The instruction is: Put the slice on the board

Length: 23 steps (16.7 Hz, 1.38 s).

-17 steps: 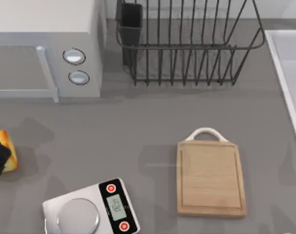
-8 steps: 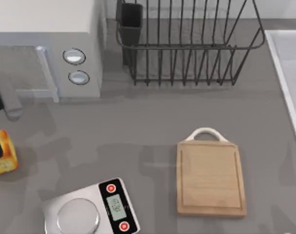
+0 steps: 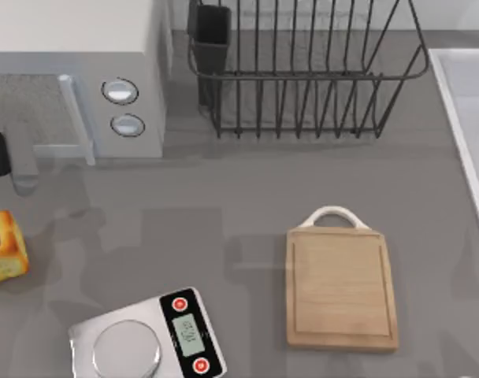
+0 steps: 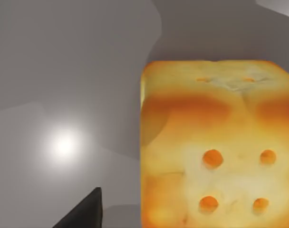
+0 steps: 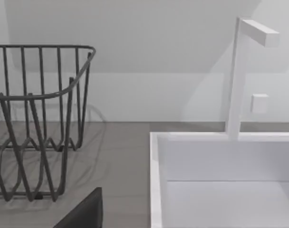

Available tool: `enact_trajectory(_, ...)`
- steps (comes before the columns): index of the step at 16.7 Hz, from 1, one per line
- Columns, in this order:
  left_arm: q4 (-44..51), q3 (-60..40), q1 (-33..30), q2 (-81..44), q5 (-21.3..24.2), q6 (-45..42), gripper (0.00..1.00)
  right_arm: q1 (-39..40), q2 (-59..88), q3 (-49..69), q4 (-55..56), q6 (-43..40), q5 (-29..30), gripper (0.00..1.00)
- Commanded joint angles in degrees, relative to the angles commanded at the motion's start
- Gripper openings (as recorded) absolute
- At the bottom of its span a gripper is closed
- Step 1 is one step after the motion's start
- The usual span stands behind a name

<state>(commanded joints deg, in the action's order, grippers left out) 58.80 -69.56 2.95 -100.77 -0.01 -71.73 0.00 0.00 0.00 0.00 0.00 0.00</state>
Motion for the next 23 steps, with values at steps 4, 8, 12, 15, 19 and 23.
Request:
enact_trajectory(4, -1.1, 0.9, -0.2, -0.4, 0.0, 0.1, 1.0, 0.0, 0.0, 0.0, 0.0, 0.0, 0.0, 1.0)
enact_trajectory(8, -9.4, 5.5, 0.0, -3.5, 0.0, 0.0, 1.0, 0.0, 0.0, 0.0, 0.0, 0.0, 0.0, 1.0)
enact_trajectory(12, -15.6, 9.0, 0.1, -6.6, 0.0, -0.2, 1.0, 0.0, 0.0, 0.0, 0.0, 0.0, 0.0, 1.0)
enact_trajectory(15, -15.7, 9.1, 0.1, -6.6, 0.0, -0.2, 1.0, 0.0, 0.0, 0.0, 0.0, 0.0, 0.0, 1.0)
enact_trajectory(19, -15.7, 9.1, 0.1, -6.6, 0.0, -0.2, 0.77, 0.0, 0.0, 0.0, 0.0, 0.0, 0.0, 1.0)
enact_trajectory(23, -15.7, 9.1, 0.1, -6.6, 0.0, -0.2, 0.47, 0.0, 0.0, 0.0, 0.0, 0.0, 0.0, 1.0)
